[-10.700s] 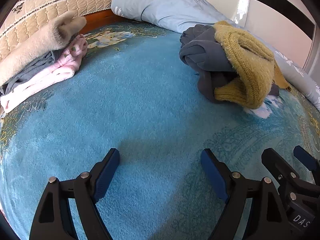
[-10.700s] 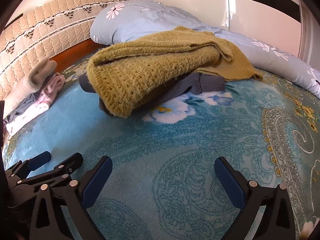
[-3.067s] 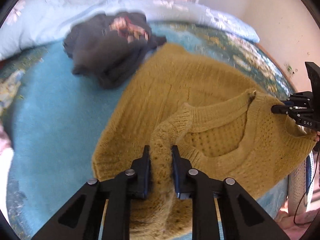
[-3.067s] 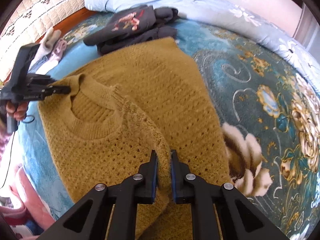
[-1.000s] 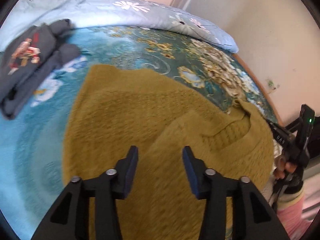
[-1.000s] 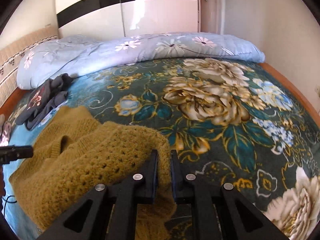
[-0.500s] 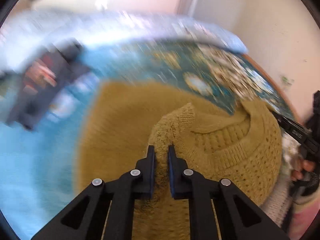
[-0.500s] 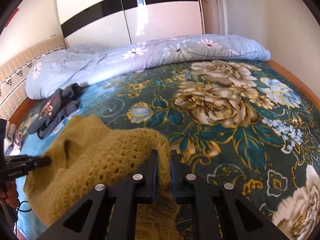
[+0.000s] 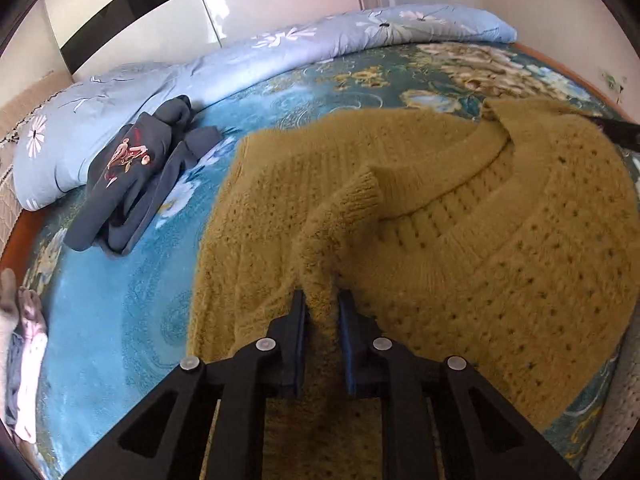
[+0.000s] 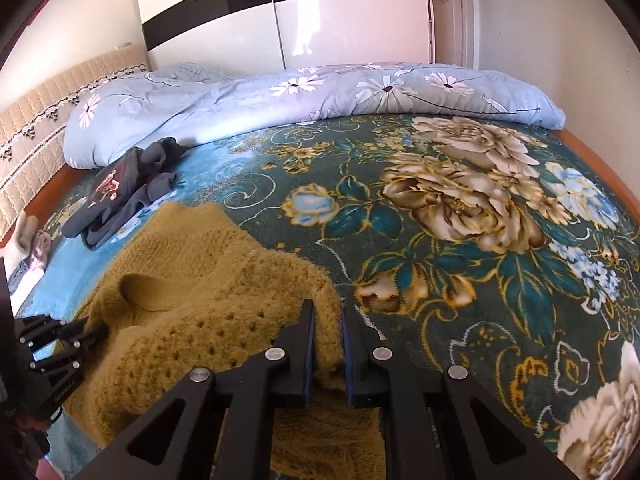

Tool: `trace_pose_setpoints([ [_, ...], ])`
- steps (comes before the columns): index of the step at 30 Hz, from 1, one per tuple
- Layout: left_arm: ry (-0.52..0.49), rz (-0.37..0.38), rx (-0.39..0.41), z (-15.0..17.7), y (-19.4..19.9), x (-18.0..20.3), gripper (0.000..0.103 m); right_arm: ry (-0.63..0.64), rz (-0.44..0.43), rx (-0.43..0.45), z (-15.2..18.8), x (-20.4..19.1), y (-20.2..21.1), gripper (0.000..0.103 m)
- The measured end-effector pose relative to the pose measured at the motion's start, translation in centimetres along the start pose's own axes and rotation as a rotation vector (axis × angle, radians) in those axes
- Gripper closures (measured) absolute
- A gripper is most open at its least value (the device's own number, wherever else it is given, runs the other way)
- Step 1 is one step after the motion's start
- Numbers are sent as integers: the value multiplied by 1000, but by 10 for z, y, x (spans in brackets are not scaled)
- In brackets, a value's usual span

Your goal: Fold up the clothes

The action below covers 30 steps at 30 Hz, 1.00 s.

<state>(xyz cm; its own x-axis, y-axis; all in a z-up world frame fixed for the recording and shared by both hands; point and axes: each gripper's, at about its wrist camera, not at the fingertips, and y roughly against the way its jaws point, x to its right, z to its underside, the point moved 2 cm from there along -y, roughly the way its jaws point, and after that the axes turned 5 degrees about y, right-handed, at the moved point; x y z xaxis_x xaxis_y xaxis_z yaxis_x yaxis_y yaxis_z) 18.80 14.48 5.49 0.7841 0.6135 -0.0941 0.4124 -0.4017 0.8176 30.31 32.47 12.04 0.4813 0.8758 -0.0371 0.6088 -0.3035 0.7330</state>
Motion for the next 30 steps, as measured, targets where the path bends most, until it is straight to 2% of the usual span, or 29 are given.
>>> trace_pose_setpoints([
  [1, 1, 56, -13, -1, 3, -3, 66, -1, -1, -1, 0, 0, 0, 90],
  [3, 28, 181, -30, -3, 11, -10, 58, -1, -3, -2, 1, 0, 0, 89],
  [5, 72, 272, -40, -7, 15, -25, 57, -4, -5, -4, 0, 1, -2, 88],
  [9, 205, 360, 6, -25, 20, -55, 57, -8, -9, -5, 0, 2, -3, 88],
  [12, 277, 325, 31, -43, 13, -79, 57, -12, -14, -5, 1, 2, -3, 87],
  [16, 257, 228, -39, -53, -18, -85, 58, -25, -30, -7, 1, 5, -4, 87],
  [20, 140, 238, -89, -44, -36, -61, 58, -43, -50, -7, 1, 8, -4, 87],
  [22, 74, 252, -80, -39, -34, -46, 59, -46, -53, -8, 2, 8, -4, 87],
  [25, -43, 193, -70, -33, -33, -29, 59, -45, -50, -9, 2, 7, -5, 87],
  [27, -85, 172, -70, -33, -32, -24, 59, -43, -48, -10, 1, 6, -5, 87],
  [30, -74, 208, -65, -33, -29, -25, 59, -40, -54, -10, 1, 7, -5, 87],
])
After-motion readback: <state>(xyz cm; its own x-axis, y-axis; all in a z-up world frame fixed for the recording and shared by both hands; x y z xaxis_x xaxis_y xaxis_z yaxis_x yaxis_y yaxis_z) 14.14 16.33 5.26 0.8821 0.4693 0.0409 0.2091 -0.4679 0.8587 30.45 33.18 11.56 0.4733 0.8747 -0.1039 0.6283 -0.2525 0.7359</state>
